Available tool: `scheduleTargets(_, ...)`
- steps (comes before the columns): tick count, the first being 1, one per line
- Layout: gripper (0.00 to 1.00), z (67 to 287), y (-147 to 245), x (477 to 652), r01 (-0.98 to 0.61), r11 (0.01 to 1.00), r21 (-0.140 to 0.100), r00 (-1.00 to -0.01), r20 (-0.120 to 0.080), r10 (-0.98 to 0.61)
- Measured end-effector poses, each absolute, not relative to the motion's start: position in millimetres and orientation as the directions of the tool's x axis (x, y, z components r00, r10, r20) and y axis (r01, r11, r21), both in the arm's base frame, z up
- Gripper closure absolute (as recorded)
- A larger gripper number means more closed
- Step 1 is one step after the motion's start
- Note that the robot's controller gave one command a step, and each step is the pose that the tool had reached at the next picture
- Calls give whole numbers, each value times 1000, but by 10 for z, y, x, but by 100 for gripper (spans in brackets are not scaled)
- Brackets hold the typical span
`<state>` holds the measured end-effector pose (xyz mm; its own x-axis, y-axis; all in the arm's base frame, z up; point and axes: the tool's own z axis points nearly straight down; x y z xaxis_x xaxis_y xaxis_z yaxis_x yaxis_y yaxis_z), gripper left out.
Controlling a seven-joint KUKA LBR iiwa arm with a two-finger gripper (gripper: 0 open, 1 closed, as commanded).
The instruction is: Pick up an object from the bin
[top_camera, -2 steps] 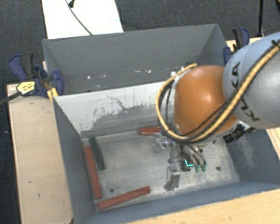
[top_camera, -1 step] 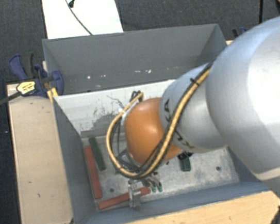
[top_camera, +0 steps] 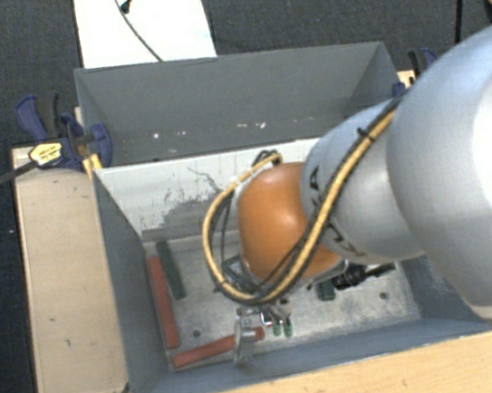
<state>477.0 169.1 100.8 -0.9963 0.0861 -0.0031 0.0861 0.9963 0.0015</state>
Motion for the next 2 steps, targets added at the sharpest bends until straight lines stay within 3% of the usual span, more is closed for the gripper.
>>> scheduleTargets(1, 0, 1002, 1715, 4767, 10, 1000, 1, -1000, -3, 10)
scheduleTargets(2, 0, 704, 1702, 4794, 89, 996, 1, -996, -2, 89)
